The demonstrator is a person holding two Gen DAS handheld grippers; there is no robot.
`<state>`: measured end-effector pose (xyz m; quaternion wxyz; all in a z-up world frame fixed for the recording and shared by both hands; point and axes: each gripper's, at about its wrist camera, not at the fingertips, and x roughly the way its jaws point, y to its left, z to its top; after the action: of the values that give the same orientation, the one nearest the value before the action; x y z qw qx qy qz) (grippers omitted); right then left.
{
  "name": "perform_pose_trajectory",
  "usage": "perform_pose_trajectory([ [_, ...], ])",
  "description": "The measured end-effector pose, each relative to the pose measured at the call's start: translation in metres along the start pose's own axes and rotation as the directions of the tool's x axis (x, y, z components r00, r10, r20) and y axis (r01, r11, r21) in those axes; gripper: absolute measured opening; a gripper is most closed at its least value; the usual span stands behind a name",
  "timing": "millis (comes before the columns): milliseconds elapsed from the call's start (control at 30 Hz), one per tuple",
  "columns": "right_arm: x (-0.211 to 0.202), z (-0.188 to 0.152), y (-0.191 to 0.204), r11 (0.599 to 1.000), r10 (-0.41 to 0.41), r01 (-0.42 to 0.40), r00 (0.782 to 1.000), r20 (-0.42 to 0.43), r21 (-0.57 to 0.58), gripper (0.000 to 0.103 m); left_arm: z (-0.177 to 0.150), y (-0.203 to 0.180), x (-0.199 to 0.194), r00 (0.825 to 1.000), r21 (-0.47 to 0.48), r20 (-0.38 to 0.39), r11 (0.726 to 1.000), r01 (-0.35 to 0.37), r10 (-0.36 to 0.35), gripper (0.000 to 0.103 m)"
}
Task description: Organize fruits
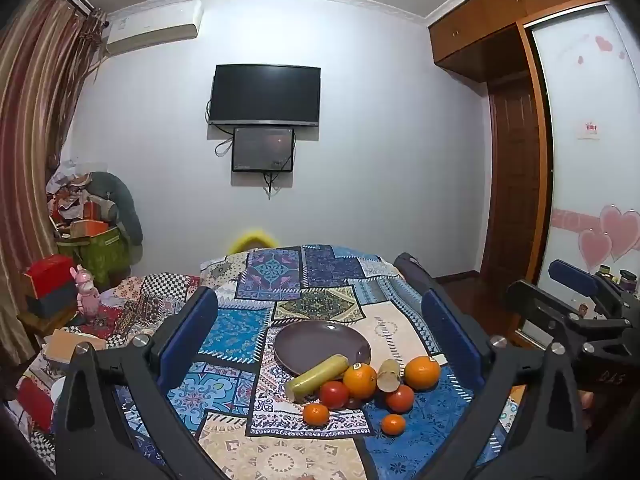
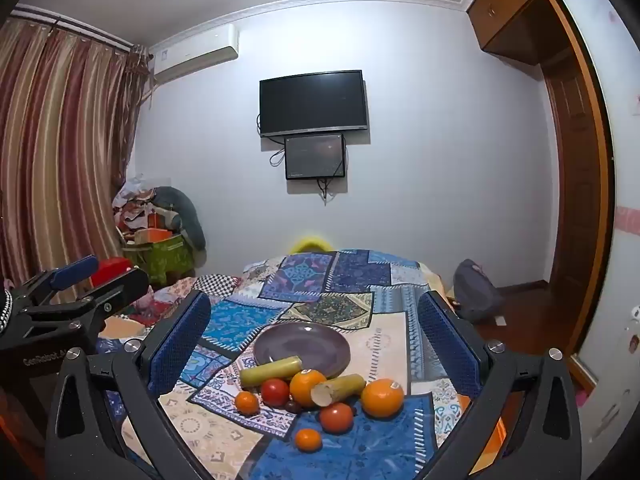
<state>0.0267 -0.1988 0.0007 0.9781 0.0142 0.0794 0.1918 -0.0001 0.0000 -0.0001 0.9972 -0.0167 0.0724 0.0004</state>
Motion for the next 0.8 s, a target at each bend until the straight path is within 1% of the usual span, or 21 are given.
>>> perform_pose_trajectory([
  [100,-0.0005,0.0003,0.0006,1.0,-0.004,0.004,1.0,0.004,-0.002,0.103,-0.0009,-0.0007,-0.0026,1.0,0.004,0.006,1.0,-0.008,0.008,0.103],
  [133,-0.0008,0.0004,0.0007,1.0,-0.005,0.005,1.0,0.004,-0.005,0.103,-0.0003,0.001,0.0055,0.999,0.008,-0.044,1.0,-0.013,0.013,0.103],
  [433,-0.0063,0.0014,-0.0036,1.0,-0.01,0.01,1.0,0.012,0.001,0.103,0.0,-0.0013,0.0008,1.0,0.005,-0.03,1.0,-0.002,0.002,0.103],
  [800,-0.004,-0.0001,0.0013,1.0,-0.016,0.016,1.0,0.016,0.004,0.103,-0.0027,0.0003,-0.0012,1.0,0.005,-0.011,1.0,-0.006,0.006,0.103],
])
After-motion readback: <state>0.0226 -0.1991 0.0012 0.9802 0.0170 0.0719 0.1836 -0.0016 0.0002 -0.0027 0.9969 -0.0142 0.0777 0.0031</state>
